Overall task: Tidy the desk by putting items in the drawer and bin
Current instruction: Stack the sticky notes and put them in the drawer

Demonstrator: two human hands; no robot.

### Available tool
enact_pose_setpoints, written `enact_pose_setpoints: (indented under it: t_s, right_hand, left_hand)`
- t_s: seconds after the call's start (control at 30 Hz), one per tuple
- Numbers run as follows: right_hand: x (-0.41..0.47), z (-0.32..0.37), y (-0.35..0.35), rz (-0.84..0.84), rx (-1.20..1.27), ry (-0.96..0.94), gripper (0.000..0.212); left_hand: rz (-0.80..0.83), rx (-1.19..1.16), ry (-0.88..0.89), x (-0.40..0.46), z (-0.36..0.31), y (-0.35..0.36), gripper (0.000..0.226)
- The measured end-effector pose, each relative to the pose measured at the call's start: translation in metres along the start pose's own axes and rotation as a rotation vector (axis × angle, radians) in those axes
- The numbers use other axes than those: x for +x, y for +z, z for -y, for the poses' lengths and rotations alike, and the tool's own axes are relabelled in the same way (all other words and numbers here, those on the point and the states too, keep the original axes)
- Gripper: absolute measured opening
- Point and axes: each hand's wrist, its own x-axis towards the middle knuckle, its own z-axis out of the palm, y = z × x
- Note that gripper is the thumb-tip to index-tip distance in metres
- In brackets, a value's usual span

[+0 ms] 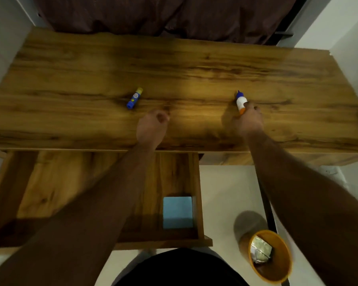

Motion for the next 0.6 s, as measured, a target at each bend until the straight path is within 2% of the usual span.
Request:
enact_pose_setpoints:
  t_s: [0.2, 0.33, 0.5, 0.6]
  right_hand:
    - [0.041, -0.011, 0.007, -0.001, -0.06, 0.079, 0.061]
    - [0.045, -0.017, 0.016, -0.018, 0.027, 0.01, 0.059]
    - [0.019, -0.008, 0.029, -0.051, 0.026, -0.093, 0.052]
    - [0.001, -0.004, 0.035, -0.053, 0.009, -0.142, 0.051]
  left_hand:
    - [-0.193, 0.034, -0.129, 0.03, 0.009, -0.007, 0.025]
    - [-0.289, 0.098, -0.19, 0.06, 0.027, -0.017, 0.039]
    - [-0.275, 0.255, -0.206, 0.094, 0.046, -0.026, 0.045]
    - [-0.201, 0.283, -0.228, 0.104, 0.054, -0.025, 0.049]
